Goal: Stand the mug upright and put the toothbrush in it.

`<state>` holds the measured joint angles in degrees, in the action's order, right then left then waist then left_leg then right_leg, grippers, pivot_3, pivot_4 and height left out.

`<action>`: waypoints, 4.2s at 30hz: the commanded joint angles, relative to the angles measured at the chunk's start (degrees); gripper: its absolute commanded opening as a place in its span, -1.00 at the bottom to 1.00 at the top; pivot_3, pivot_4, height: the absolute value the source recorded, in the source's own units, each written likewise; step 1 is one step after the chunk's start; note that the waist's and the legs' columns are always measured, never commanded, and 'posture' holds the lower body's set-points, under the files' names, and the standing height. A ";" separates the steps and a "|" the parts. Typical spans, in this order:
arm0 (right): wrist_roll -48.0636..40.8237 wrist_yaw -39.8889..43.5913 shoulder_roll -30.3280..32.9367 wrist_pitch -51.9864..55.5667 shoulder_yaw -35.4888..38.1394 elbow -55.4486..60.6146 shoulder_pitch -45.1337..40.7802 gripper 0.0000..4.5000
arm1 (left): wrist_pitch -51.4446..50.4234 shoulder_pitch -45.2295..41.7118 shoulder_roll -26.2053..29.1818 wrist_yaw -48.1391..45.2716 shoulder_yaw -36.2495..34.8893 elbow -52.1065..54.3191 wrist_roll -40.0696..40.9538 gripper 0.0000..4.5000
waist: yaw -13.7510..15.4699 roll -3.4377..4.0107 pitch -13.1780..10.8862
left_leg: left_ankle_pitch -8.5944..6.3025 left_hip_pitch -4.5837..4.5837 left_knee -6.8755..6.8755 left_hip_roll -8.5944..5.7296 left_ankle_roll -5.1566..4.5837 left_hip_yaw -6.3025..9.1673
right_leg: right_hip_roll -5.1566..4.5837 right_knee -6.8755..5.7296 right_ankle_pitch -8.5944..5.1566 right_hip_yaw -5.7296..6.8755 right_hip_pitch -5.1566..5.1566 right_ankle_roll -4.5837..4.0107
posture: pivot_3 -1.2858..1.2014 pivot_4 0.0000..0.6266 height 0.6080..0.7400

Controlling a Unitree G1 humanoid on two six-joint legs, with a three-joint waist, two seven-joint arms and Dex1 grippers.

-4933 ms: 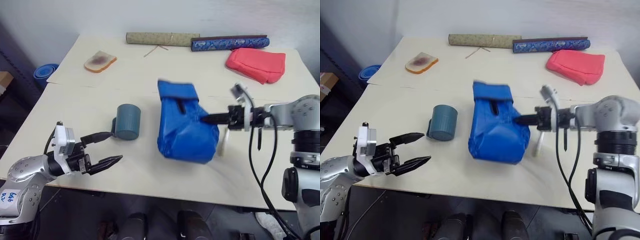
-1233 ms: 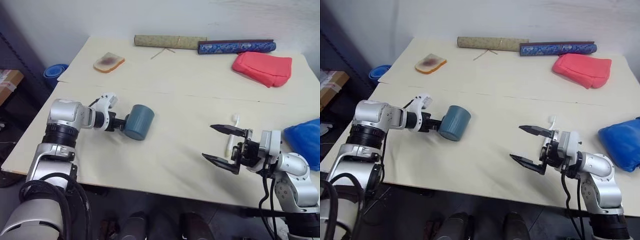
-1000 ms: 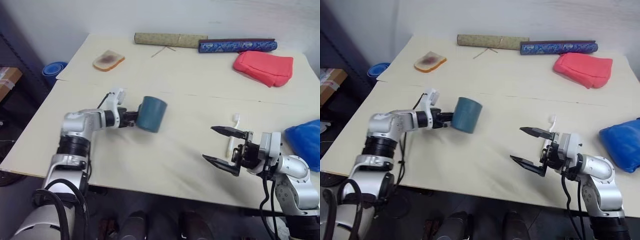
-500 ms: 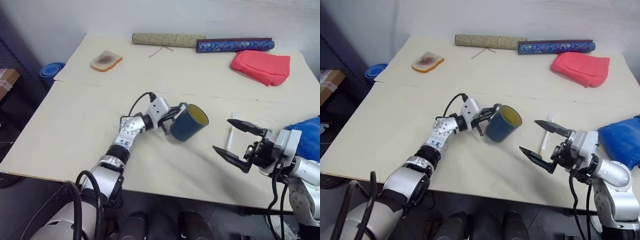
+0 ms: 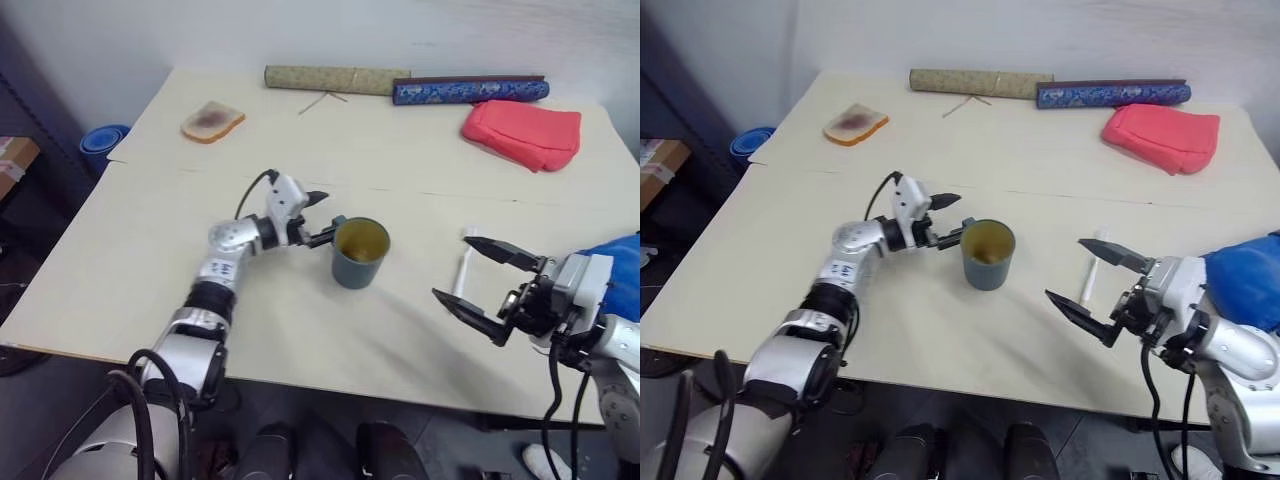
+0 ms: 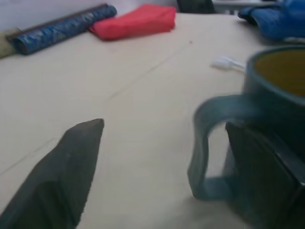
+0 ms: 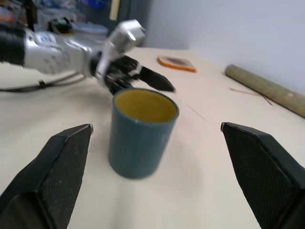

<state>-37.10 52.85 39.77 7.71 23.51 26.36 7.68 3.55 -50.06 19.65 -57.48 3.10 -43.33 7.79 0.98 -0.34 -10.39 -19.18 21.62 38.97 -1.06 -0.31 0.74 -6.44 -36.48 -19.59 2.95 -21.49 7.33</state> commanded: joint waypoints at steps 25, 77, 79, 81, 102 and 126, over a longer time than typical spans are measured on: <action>-3.83 -25.57 20.09 65.46 -8.57 -12.08 -24.35 1.00 | -18.44 29.73 20.91 -13.74 -13.58 51.38 23.55 0.98 | -0.39 0.45 -0.07 | -0.10 -0.10 -0.30 0.43 0.11 0.30 | -0.20 0.64 -0.08 -0.15 0.40 -0.22 | 0.03 -0.52 1.00; 13.14 -27.99 -1.77 80.02 -22.52 -36.76 -54.84 -0.80 | -13.46 39.83 19.88 -5.68 -11.76 58.93 21.96 1.00 | -1.25 0.51 -0.08 | -0.03 0.51 0.07 0.32 0.02 0.25 | -0.05 0.29 -0.01 -0.13 -0.25 -0.10 | 0.03 -0.52 1.00; 13.59 -28.30 -2.00 79.95 -22.04 -36.80 -54.67 -0.99 | -13.42 39.26 19.85 -5.78 -11.48 58.62 21.99 1.00 | -1.30 0.51 -0.08 | -0.03 0.50 0.06 0.33 0.02 0.24 | -0.05 0.29 -0.01 -0.13 -0.25 -0.10 | 0.03 -0.52 1.00; 13.47 -28.14 -2.02 80.25 -20.88 -37.18 -54.80 -0.98 | -13.46 38.84 19.93 -5.99 -11.37 58.29 22.06 1.00 | -1.28 0.51 -0.08 | -0.03 0.50 0.06 0.35 0.03 0.25 | -0.04 0.29 -0.01 -0.12 -0.25 -0.10 | 0.03 -0.52 1.00; 3.88 10.33 -25.82 5.70 -14.92 -30.73 -47.07 -0.98 | -22.02 31.75 16.21 -0.99 -12.52 52.83 26.53 1.00 | -2.05 0.67 -0.18 | 0.03 0.51 0.13 0.23 0.06 0.25 | -0.01 -0.04 0.02 0.03 -0.43 -0.05 | 0.03 -0.52 1.00; 9.59 34.04 1.30 -17.26 -11.90 -42.42 -31.42 0.99 | -7.20 43.04 23.39 -2.92 -17.18 45.80 15.40 1.00 | -1.75 0.66 -0.19 | 0.01 0.49 0.06 0.17 0.00 0.23 | -0.10 0.23 0.02 0.06 -0.28 -0.05 | 0.03 -0.52 1.00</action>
<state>-27.61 83.26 38.95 -7.02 9.86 -15.81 -24.52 -7.04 -8.38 42.07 -59.88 -12.61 3.18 24.93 -0.76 0.32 -10.58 -19.17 22.08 39.03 -0.87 -0.31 0.96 -6.54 -36.21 -19.57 3.01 -21.72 7.28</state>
